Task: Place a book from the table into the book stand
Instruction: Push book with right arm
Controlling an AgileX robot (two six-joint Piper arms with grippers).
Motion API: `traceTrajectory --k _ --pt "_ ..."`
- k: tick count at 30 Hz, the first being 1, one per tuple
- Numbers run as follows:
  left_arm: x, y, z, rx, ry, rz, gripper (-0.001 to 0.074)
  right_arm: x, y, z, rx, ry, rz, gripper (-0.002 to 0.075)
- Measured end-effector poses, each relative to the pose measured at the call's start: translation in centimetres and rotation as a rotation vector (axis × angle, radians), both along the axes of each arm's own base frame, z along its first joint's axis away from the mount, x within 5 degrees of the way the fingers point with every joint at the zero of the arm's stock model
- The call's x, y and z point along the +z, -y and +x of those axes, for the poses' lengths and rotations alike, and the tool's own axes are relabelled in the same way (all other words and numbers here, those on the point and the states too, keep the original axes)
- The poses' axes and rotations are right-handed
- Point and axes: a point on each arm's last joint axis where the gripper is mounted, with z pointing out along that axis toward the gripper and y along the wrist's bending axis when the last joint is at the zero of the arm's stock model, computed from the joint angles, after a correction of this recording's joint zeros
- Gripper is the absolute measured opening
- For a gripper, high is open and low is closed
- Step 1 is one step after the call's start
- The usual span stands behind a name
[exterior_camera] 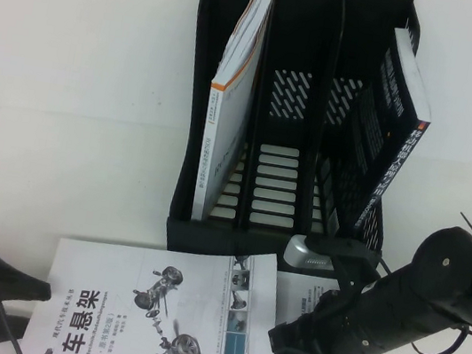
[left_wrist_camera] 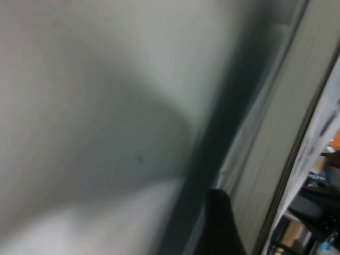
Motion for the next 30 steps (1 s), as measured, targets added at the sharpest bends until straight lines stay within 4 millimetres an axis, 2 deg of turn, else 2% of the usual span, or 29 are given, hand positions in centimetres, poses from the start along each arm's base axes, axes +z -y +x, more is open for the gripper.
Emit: traceTrajectory --k 15,25,30 --pt "-1.9 -0.5 1.2 -0.046 0.014 -0.046 0.0447 0.0 0.0 0.0 0.001 0.001 -0.001 0.0" --pt "-2.3 1.5 1.6 -0.152 0.074 -0.095 0.0448 -0.5 -0.2 0.1 0.014 -0.017 0.016 0.0" --pt "-2.2 1.7 1.8 -0.17 0.089 -0.091 0.0448 -1.1 -0.4 0.4 0.025 -0.033 0.068 -0.0001"
